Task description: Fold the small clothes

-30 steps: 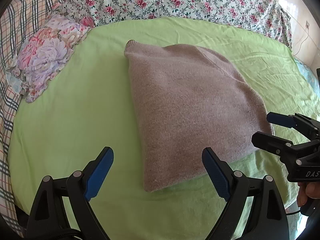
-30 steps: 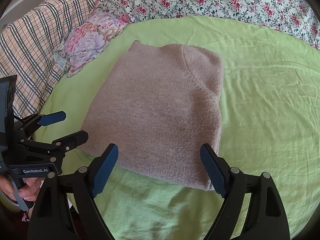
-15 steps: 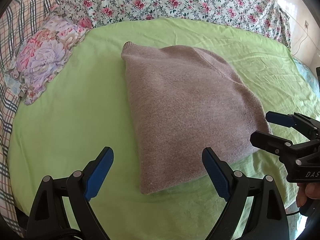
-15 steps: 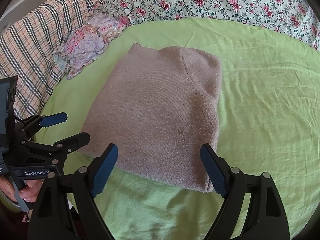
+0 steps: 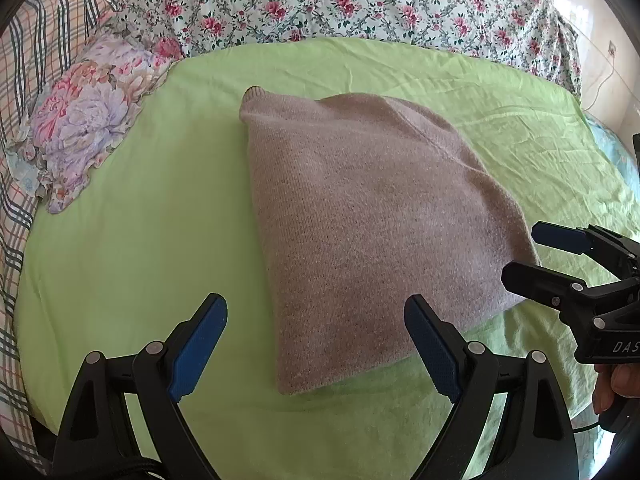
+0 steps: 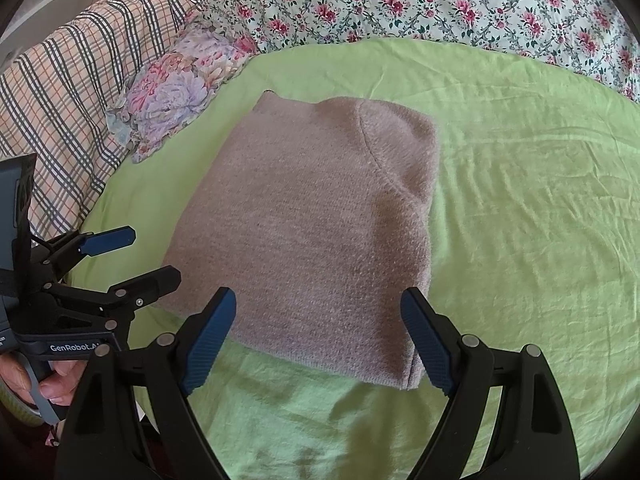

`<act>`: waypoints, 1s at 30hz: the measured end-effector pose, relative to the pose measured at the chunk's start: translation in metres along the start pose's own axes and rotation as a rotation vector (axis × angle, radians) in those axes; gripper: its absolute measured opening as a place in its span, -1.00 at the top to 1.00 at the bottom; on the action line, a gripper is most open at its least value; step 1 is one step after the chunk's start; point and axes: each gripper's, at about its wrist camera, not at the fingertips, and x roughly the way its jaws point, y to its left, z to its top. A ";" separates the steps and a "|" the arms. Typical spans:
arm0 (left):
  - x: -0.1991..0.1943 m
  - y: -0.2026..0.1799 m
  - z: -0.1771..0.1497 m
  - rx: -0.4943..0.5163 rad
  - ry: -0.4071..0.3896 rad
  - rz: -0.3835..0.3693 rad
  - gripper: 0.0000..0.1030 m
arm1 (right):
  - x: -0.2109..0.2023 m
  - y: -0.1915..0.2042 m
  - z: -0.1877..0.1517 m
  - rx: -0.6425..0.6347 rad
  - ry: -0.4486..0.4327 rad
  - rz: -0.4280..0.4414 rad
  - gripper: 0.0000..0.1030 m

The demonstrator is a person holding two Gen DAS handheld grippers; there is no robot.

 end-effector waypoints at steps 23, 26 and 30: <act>0.004 -0.005 0.010 0.010 -0.004 -0.008 -0.76 | 0.001 0.001 0.006 0.012 -0.018 -0.004 -0.64; 0.005 -0.005 0.010 0.010 -0.003 -0.005 -0.76 | 0.001 0.001 0.005 0.012 -0.017 -0.005 -0.65; 0.008 -0.006 0.012 0.008 0.000 -0.005 -0.76 | 0.002 0.001 0.006 0.014 -0.017 -0.002 -0.65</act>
